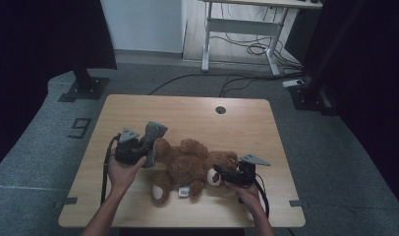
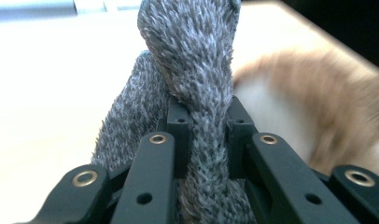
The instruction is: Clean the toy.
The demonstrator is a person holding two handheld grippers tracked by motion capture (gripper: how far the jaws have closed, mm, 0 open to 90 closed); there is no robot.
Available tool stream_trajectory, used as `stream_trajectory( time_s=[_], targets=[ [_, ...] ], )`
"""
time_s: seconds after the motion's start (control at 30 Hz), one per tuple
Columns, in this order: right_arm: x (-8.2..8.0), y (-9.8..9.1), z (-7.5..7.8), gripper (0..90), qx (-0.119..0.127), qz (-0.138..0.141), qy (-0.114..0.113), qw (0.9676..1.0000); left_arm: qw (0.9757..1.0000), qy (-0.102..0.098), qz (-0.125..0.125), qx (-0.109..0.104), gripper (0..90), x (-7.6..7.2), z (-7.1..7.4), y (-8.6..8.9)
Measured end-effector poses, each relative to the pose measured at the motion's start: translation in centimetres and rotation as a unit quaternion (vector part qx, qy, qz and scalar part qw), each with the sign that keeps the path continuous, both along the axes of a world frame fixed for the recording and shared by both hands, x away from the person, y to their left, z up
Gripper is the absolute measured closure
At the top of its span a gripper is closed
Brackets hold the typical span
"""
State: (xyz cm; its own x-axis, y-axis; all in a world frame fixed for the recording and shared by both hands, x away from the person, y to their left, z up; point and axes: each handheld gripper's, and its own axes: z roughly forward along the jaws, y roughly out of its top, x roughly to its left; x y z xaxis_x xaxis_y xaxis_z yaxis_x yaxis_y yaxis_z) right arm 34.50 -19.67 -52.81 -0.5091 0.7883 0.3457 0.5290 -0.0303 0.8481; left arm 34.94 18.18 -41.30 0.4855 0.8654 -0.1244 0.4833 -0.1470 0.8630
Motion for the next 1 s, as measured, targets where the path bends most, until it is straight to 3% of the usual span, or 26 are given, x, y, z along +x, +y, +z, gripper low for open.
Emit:
stream_trajectory(
  time_s=[0.13, 0.2, 0.3, 0.4, 0.53, 0.67, 0.77, 0.8, 0.83, 1.0],
  targets=[
    [0.0, 0.0, 0.0, 19.5, 0.000, 0.000, 0.000, 1.0000, 0.9988, -0.041, -0.028, -0.005, 76.8, -1.0, 2.5, -2.2],
    [0.0, 0.0, 0.0, 19.5, 0.000, 0.000, 0.000, 1.0000, 0.9975, -0.046, -0.054, -0.004, 76.6, -1.3, 3.2, -4.0],
    [0.0, 0.0, 0.0, 19.5, -0.001, 0.000, -0.001, 1.0000, 0.9956, -0.037, -0.086, -0.001, 76.6, -1.2, 3.0, -6.4],
    [0.0, 0.0, 0.0, 19.5, -0.002, 0.002, -0.001, 1.0000, 0.9931, -0.014, -0.116, 0.008, 76.5, -1.0, 2.0, -9.6],
    [0.0, 0.0, 0.0, 19.5, 0.000, 0.001, -0.001, 1.0000, 0.9888, 0.025, -0.145, 0.024, 76.3, 0.0, -0.6, -13.6],
    [0.0, 0.0, 0.0, 19.5, 0.000, 0.001, -0.001, 1.0000, 0.9862, 0.057, -0.151, 0.036, 76.3, 0.8, -3.2, -15.8],
    [0.0, 0.0, 0.0, 19.5, 0.001, 0.001, 0.000, 1.0000, 0.9857, 0.064, -0.145, 0.058, 76.5, 1.1, -5.0, -16.1],
    [0.0, 0.0, 0.0, 19.5, 0.001, 0.002, 0.000, 1.0000, 0.9863, 0.064, -0.143, 0.050, 76.7, 1.1, -5.2, -15.8],
    [0.0, 0.0, 0.0, 19.5, 0.001, 0.002, 0.000, 1.0000, 0.9869, 0.066, -0.142, 0.038, 76.9, 1.1, -5.3, -15.3],
    [0.0, 0.0, 0.0, 19.5, -0.001, 0.003, -0.001, 1.0000, 0.9889, 0.057, -0.132, 0.038, 77.1, 0.7, -4.7, -13.5]
  ],
)
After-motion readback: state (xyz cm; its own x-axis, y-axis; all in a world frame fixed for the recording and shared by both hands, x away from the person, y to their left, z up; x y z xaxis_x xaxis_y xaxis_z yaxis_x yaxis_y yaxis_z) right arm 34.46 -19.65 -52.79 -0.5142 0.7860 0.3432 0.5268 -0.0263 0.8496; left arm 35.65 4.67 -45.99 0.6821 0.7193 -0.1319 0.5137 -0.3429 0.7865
